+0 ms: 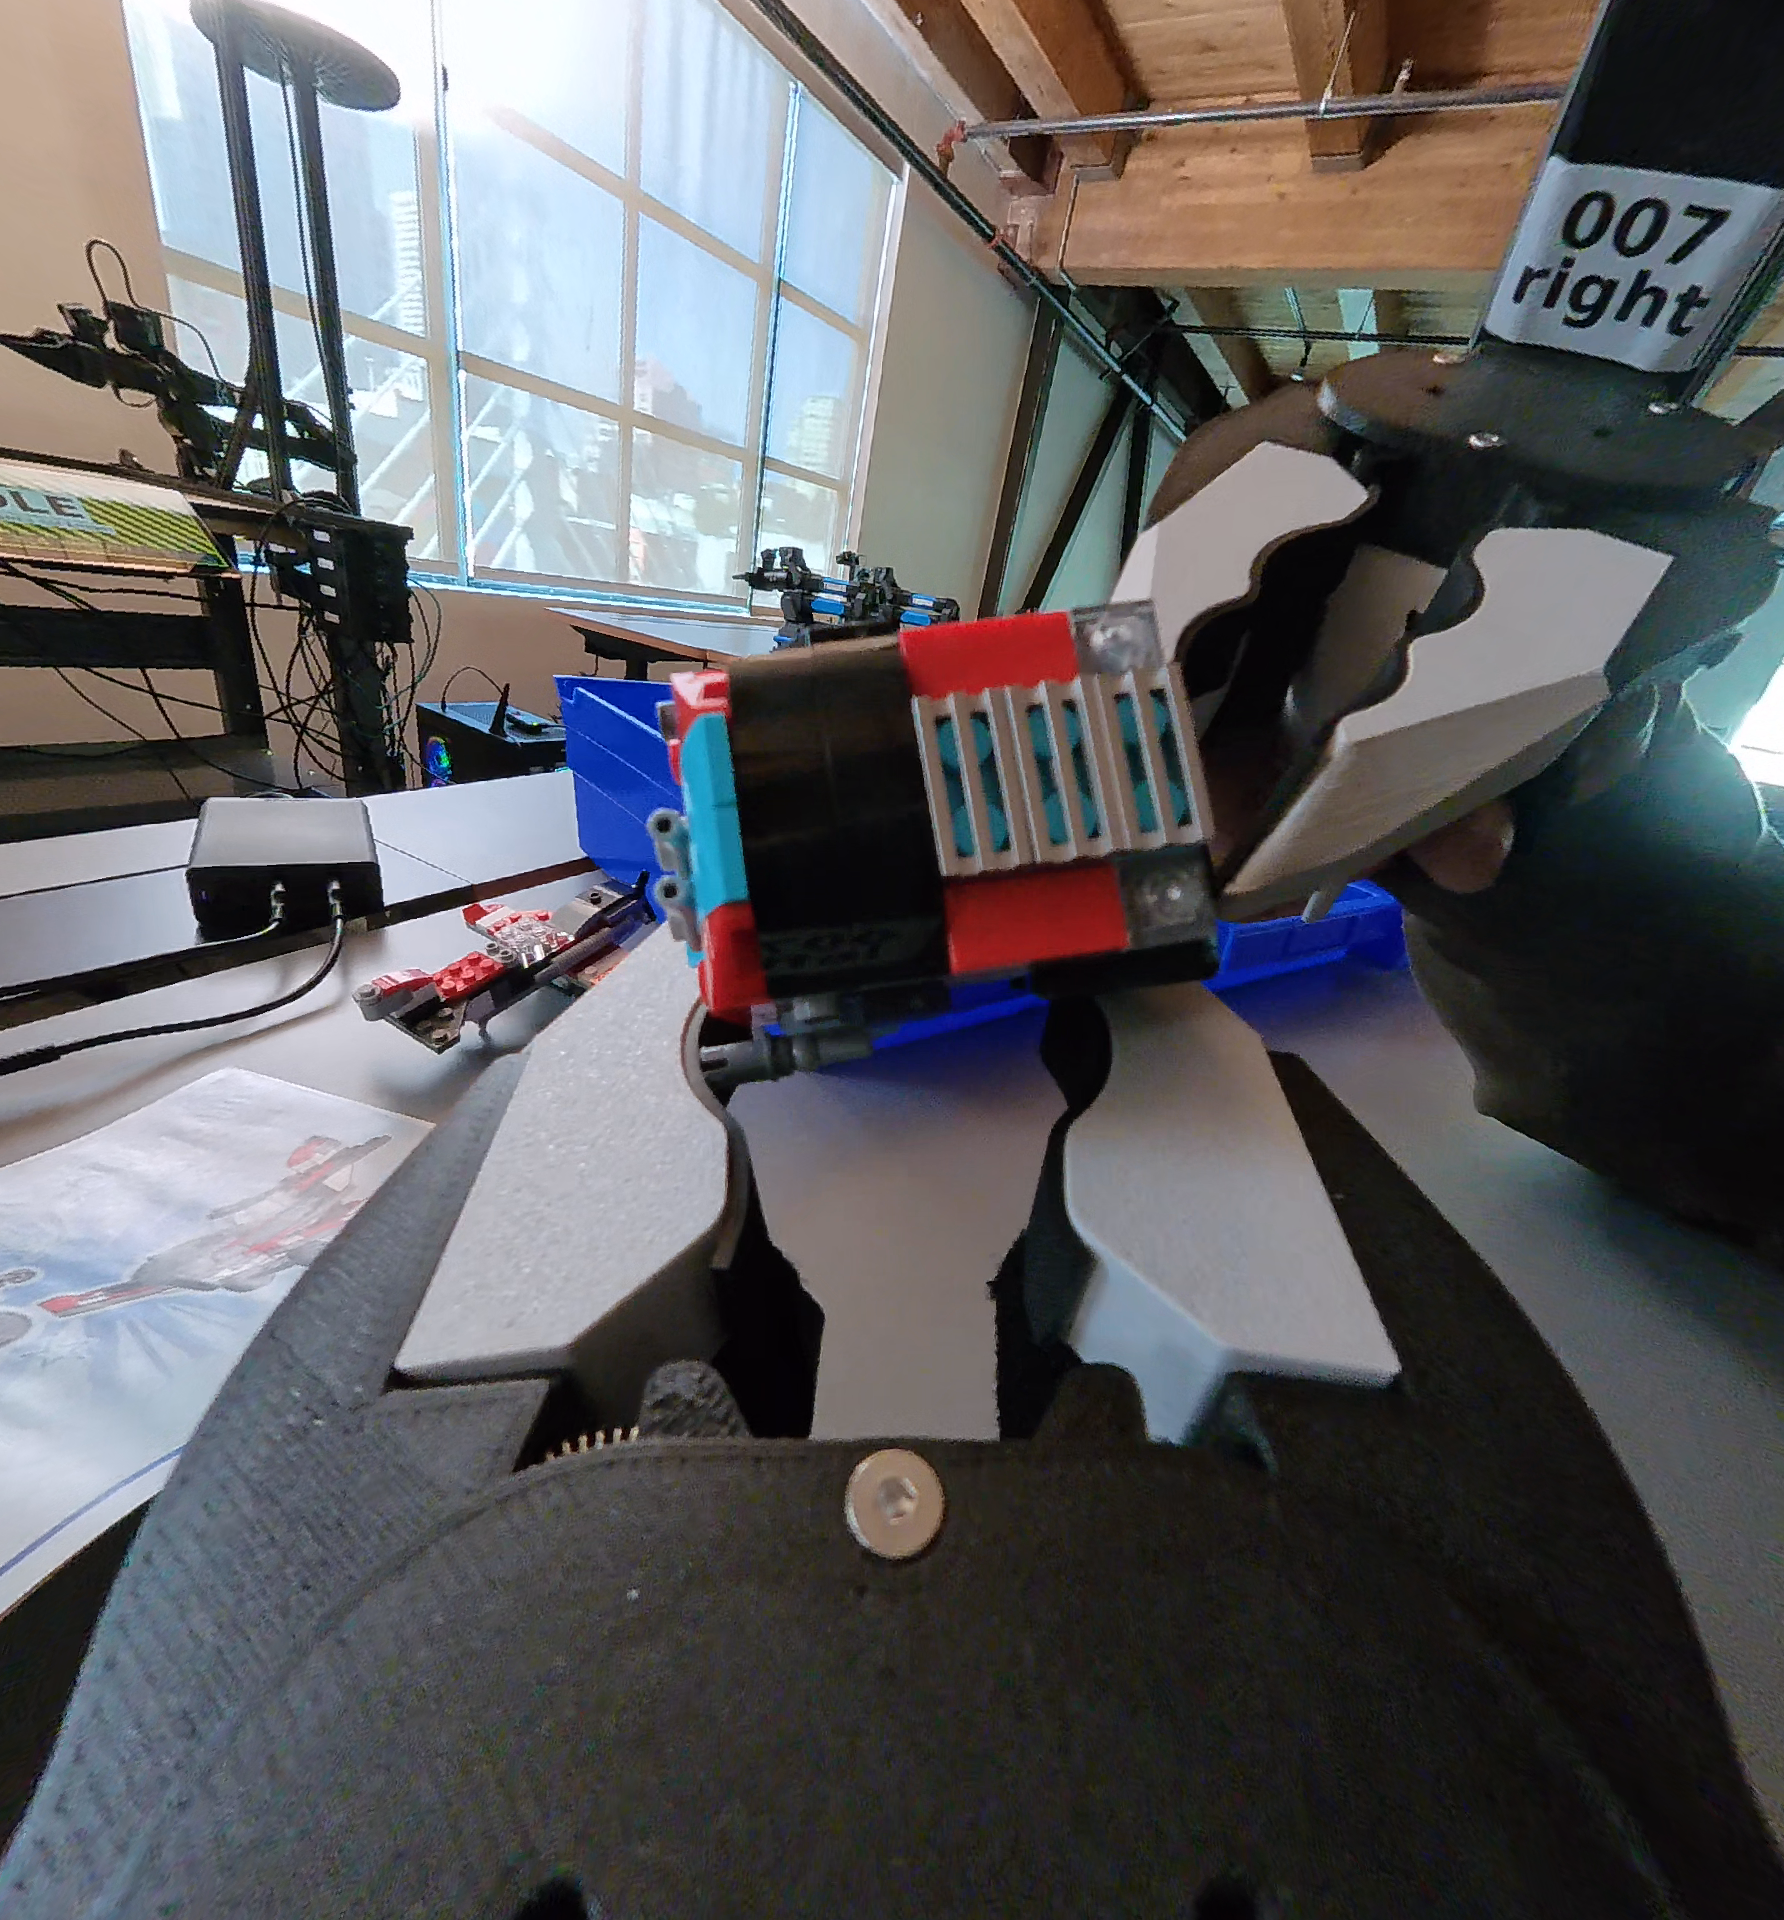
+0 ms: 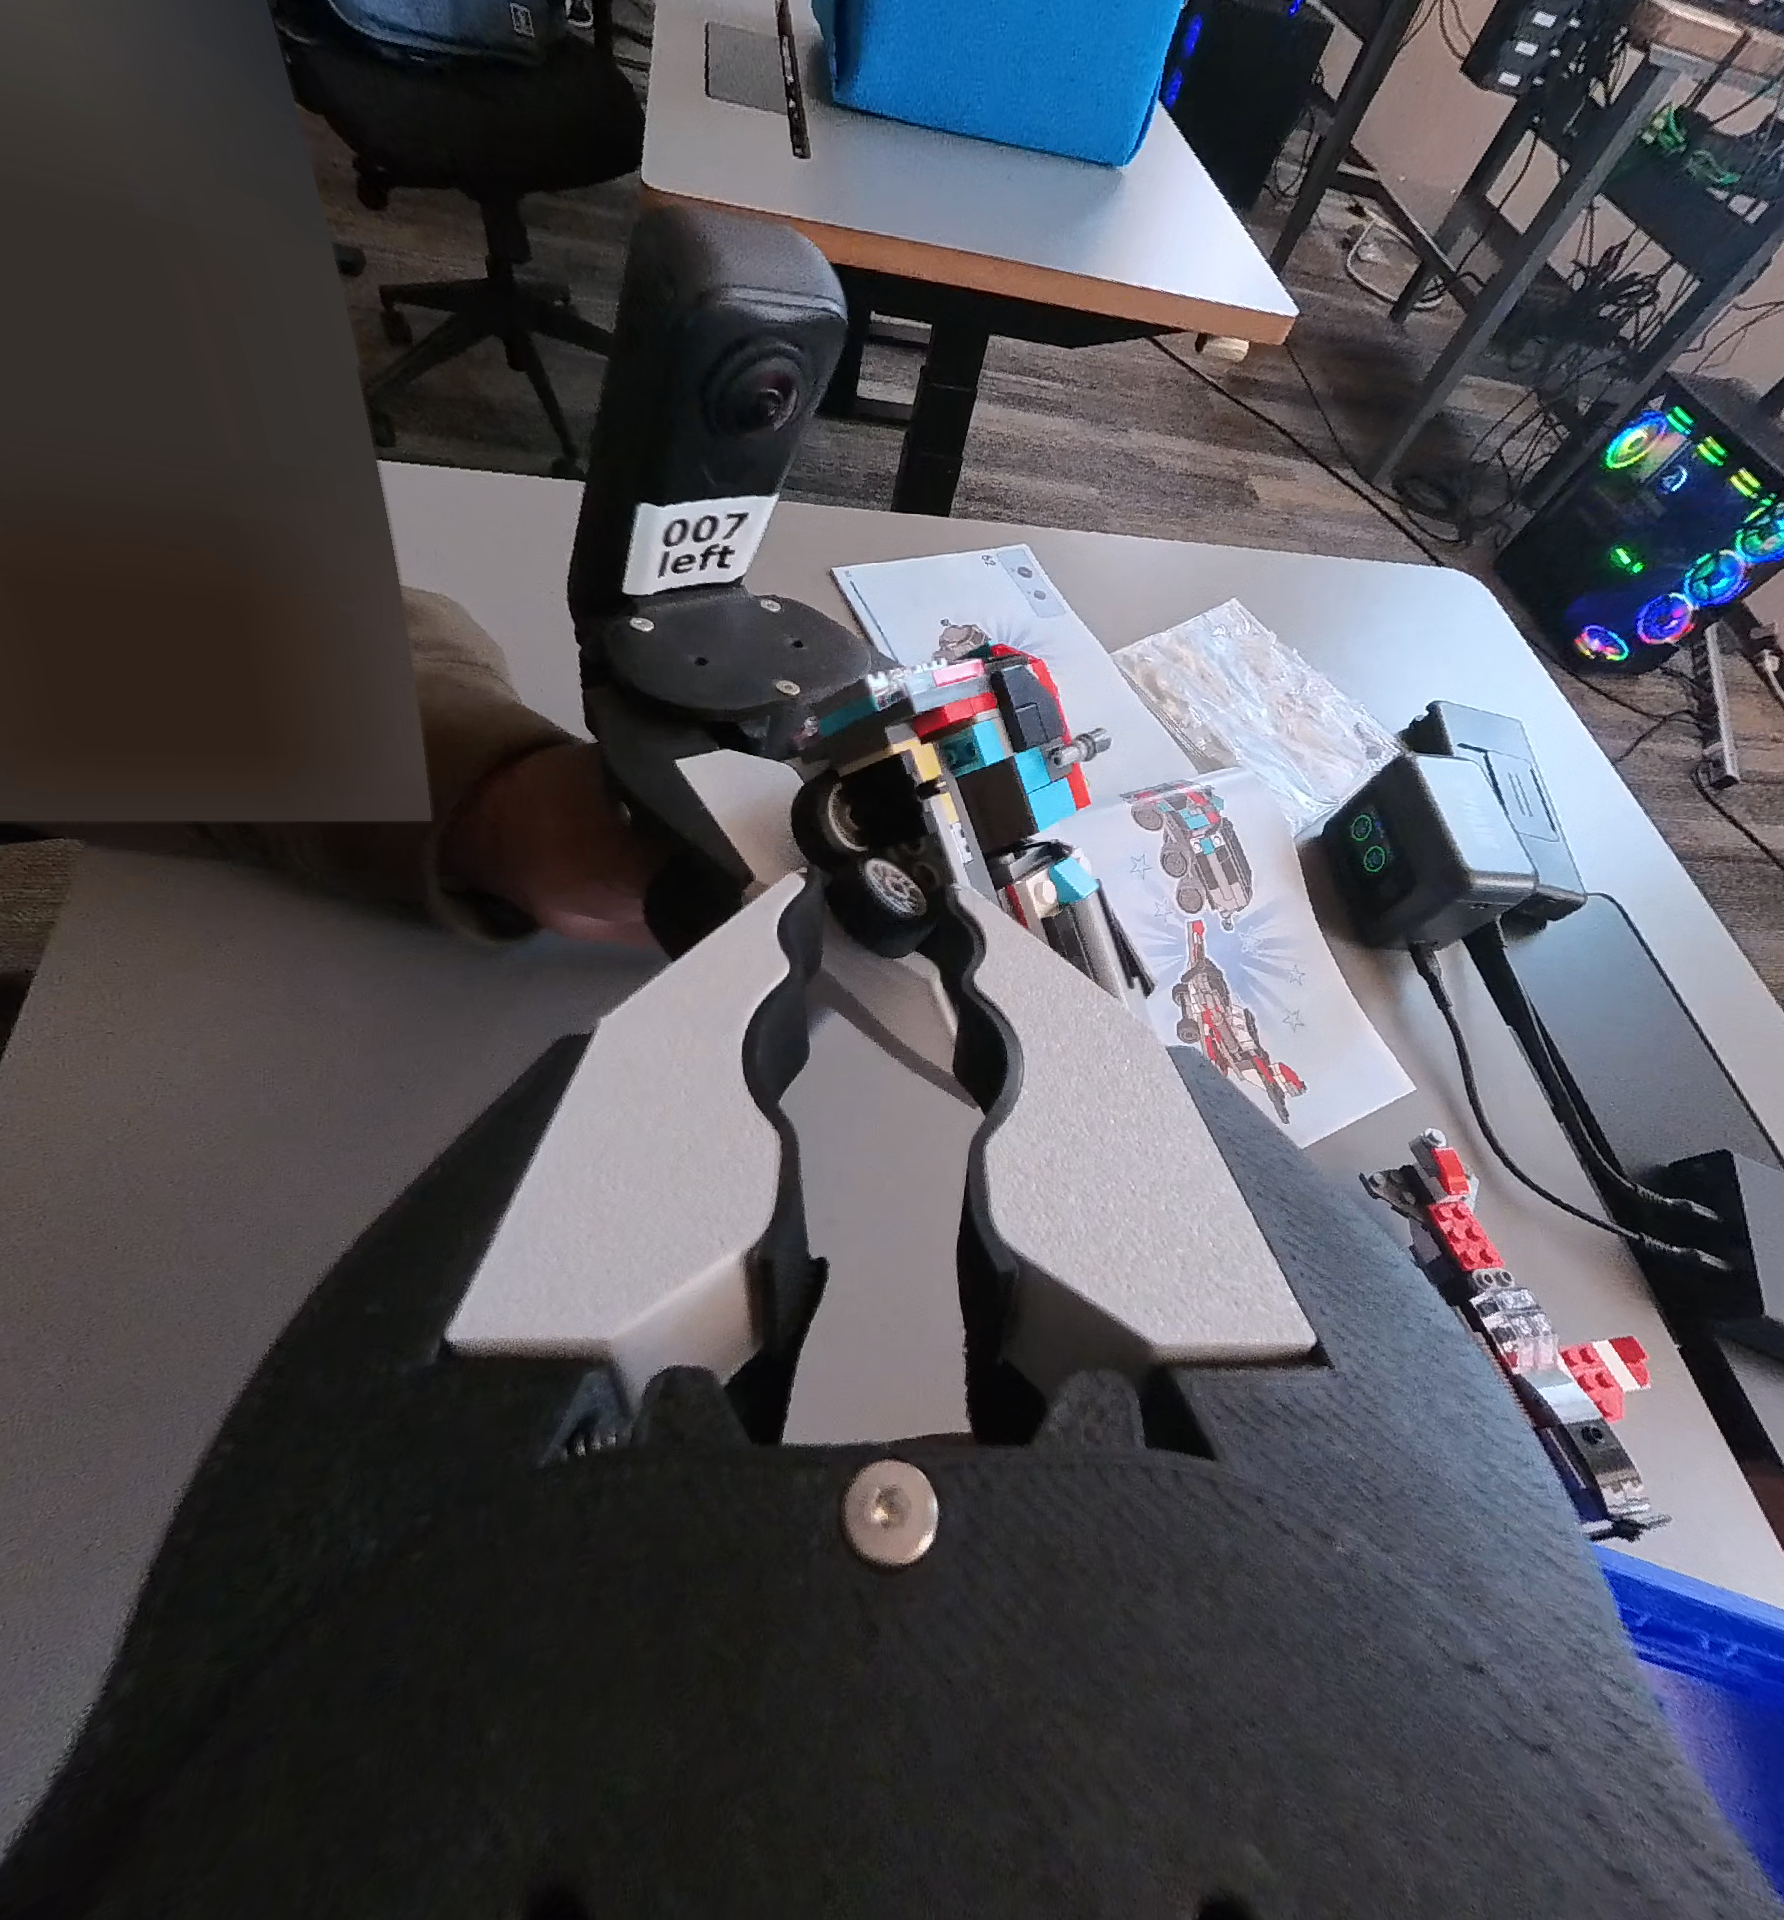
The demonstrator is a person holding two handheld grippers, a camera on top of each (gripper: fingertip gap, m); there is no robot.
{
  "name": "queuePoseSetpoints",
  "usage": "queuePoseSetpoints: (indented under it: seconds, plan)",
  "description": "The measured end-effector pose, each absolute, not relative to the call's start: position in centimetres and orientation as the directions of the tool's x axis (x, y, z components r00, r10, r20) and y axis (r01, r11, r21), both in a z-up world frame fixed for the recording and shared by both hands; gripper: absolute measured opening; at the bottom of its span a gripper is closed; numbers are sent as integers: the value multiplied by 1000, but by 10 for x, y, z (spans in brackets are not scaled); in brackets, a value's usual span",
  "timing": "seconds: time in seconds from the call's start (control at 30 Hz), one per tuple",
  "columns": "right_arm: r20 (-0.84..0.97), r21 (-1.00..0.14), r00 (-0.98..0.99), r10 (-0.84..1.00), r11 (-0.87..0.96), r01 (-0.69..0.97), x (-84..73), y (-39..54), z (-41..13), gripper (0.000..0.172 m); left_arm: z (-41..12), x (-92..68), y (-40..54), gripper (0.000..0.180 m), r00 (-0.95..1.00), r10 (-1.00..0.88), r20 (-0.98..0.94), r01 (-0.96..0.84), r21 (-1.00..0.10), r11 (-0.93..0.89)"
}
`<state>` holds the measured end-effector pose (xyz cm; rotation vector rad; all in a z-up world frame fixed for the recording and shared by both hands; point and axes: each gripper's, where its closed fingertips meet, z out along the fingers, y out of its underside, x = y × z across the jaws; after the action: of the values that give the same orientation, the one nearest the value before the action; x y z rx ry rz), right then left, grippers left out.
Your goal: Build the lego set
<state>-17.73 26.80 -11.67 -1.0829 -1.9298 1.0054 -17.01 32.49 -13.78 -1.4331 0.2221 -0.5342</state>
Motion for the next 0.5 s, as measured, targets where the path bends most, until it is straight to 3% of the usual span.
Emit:
queuePoseSetpoints:
  seconds: [0.5]
  plan:
    - [214, -863, -391, 895, 361, 354, -179, 266, -114, 25, -136, -174, 325, 56, 851, -481, 210, 263, -964, 44]
